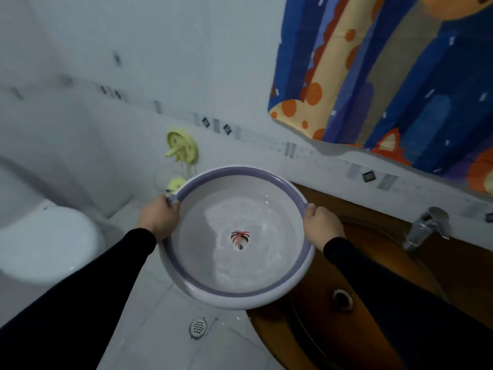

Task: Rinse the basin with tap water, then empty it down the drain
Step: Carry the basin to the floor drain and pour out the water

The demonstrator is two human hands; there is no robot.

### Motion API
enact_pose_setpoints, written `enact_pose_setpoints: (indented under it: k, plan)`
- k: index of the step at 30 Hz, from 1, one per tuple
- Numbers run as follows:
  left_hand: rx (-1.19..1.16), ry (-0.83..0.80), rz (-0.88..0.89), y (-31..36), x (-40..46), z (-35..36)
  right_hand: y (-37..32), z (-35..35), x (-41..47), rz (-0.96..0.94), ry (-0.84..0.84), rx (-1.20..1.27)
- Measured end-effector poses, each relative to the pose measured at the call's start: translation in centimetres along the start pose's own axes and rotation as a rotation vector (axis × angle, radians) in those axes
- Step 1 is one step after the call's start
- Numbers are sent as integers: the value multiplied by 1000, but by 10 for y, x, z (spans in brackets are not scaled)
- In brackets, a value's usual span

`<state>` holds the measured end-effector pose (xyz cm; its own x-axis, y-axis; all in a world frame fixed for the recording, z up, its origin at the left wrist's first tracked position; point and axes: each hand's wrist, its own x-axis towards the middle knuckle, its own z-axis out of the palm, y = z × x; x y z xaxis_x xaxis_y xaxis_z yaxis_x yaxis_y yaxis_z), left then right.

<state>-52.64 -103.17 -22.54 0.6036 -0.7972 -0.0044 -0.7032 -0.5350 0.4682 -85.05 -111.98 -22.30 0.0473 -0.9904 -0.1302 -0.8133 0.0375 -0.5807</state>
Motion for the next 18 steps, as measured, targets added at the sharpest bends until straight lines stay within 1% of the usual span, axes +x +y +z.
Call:
enact_pose_setpoints:
  k: [2, 7, 9, 12, 18]
  plan:
    - [4, 16, -23, -22, 6, -13, -22, 15, 2, -38, -41, -17]
    - [14, 21, -47, -75, 19, -40, -73, 53, 2, -57, -105, -27]
    - [20, 20, -48, -97, 27, -49, -90, 71, 0, -48, -103, -29]
    - [17, 20, -55, -123, 41, -58, -111, 93, -6, 11, -98, 47]
    - [-24, -12, -75, -175, 70, -67, -149, 142, -12, -4, -63, 59]
